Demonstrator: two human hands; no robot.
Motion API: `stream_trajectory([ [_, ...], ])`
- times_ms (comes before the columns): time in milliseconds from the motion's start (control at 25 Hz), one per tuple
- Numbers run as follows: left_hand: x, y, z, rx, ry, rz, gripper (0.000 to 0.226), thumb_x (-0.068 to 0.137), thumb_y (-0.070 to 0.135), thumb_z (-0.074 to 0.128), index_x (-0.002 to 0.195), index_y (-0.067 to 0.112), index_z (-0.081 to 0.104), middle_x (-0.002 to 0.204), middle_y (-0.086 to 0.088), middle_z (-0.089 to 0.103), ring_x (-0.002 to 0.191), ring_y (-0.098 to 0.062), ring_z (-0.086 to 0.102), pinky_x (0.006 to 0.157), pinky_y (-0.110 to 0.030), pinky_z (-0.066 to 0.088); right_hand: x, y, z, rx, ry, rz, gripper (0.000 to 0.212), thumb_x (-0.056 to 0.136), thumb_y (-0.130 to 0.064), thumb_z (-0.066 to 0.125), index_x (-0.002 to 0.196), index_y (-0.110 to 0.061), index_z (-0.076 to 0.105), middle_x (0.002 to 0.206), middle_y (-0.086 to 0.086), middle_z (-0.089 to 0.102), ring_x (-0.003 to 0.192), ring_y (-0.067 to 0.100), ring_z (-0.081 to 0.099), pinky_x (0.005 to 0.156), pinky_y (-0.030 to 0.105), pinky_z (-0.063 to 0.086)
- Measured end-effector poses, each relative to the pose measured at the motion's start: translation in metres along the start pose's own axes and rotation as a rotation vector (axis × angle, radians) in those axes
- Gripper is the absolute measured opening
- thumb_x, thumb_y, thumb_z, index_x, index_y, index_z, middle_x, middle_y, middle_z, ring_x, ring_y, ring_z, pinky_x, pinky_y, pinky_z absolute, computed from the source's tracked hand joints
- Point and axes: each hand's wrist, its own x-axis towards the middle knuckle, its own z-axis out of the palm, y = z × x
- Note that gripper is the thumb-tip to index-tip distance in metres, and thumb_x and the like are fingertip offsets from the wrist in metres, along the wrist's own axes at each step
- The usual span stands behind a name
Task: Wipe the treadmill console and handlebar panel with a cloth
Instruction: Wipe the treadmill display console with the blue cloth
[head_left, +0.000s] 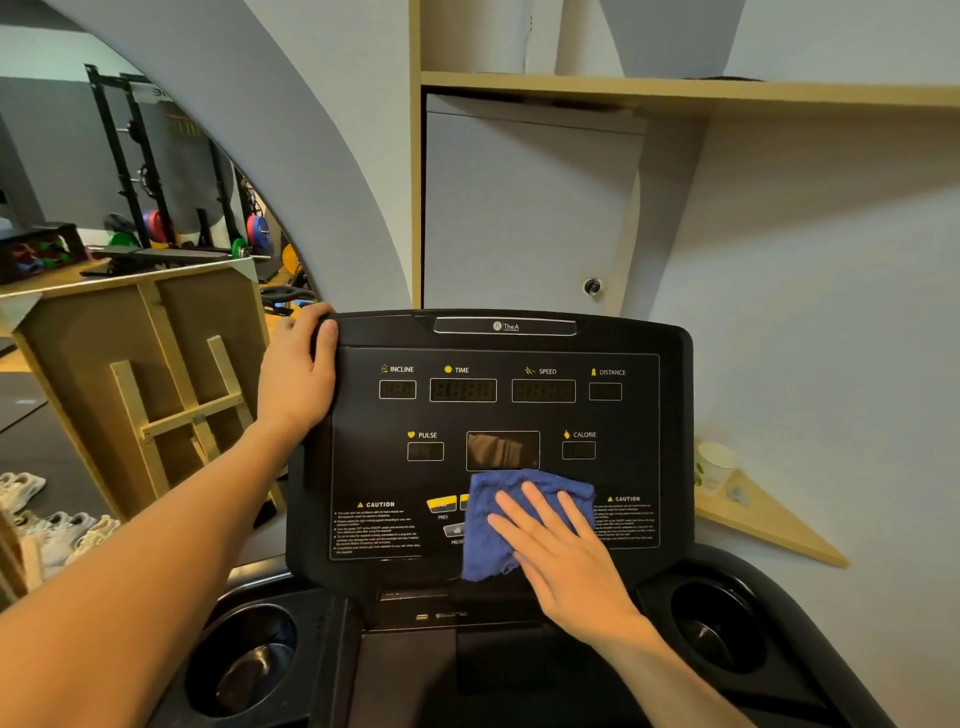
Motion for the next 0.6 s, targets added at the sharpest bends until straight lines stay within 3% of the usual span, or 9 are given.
stream_trajectory([
  [440, -0.001, 0.001, -0.001, 0.012, 0.006, 0.0, 0.039, 0.105, 0.042, 0.033, 0.136, 0.024, 0.047, 0.122, -0.013, 0.055, 0.108, -0.027, 0.056, 0.088, -0.034, 0.042, 0.06, 0.03, -0.032, 0.077, 0.21, 0.238, 0.053, 0.101, -0.033, 0.029, 0.154, -0.028, 0.025, 0.162, -0.001, 0.023, 0.152, 0.022, 0.005, 0.12, 0.052, 0.008],
  [600, -0.002, 0.003, -0.001, 0.016, 0.005, -0.002, 0.038, 0.105, 0.041, 0.033, 0.136, 0.024, 0.048, 0.122, -0.013, 0.056, 0.108, -0.027, 0.056, 0.088, -0.035, 0.042, 0.091, 0.003, -0.035, 0.144, 0.289, 0.251, 0.058, 0.1, -0.024, 0.042, 0.154, -0.026, 0.021, 0.163, -0.003, 0.015, 0.152, 0.024, -0.002, 0.12, 0.055, 0.005],
])
